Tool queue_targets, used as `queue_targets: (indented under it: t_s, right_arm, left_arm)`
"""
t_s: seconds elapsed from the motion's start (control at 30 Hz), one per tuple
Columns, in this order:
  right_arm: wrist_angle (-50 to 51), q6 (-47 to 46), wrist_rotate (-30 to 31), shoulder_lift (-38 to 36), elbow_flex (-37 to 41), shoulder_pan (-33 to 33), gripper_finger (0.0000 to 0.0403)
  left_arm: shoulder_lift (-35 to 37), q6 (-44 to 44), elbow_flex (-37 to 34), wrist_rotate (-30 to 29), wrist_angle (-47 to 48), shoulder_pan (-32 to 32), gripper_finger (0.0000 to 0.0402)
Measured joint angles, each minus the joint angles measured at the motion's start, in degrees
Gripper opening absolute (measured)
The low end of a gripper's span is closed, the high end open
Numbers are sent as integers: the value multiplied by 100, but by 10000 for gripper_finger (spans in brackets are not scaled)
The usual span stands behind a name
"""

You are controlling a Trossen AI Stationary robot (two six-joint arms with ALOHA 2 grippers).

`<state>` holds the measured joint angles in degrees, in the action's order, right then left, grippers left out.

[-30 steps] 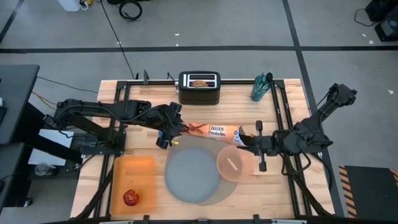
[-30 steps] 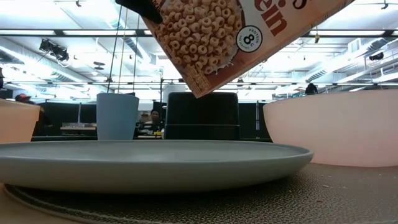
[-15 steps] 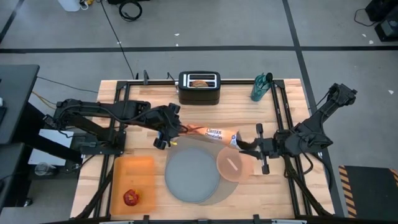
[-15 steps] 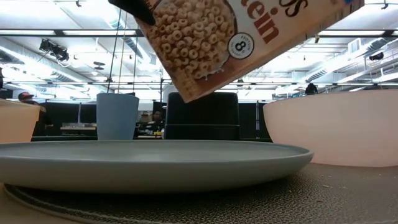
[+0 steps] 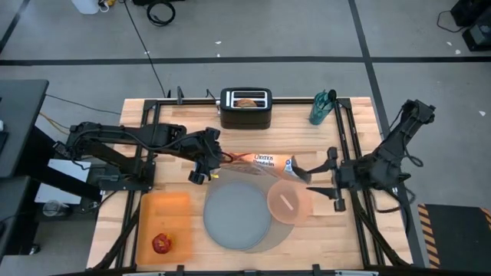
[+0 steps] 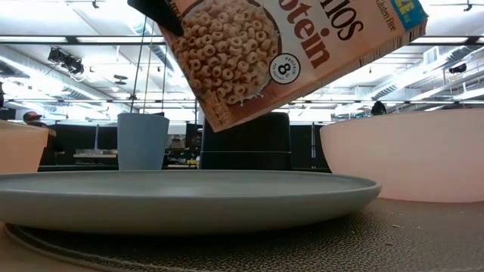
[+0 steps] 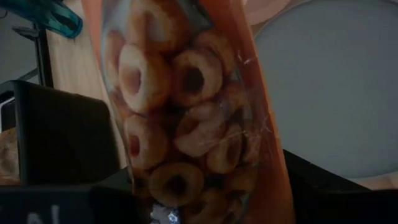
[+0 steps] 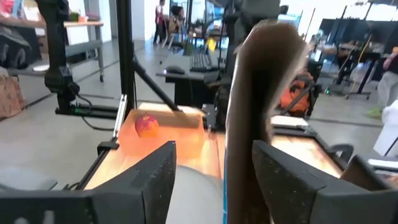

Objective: Arrange a breakfast setting
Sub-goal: Pour the cereal from the yellow cereal box into the orange bowl

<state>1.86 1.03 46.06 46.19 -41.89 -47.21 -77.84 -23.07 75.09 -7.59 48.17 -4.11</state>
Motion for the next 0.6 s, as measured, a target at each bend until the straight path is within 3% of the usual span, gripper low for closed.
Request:
queue_targets:
  t_s: [0.27,0.6]
  right_arm:
    - [135,538,376,-690,0,-451,219]
    - [596,341,566,-1118,-2,-495,218]
  left_arm:
    - [-2,111,0,-39,-29,-29,213]
    - [-2,241,0,-35,-27,-29,213]
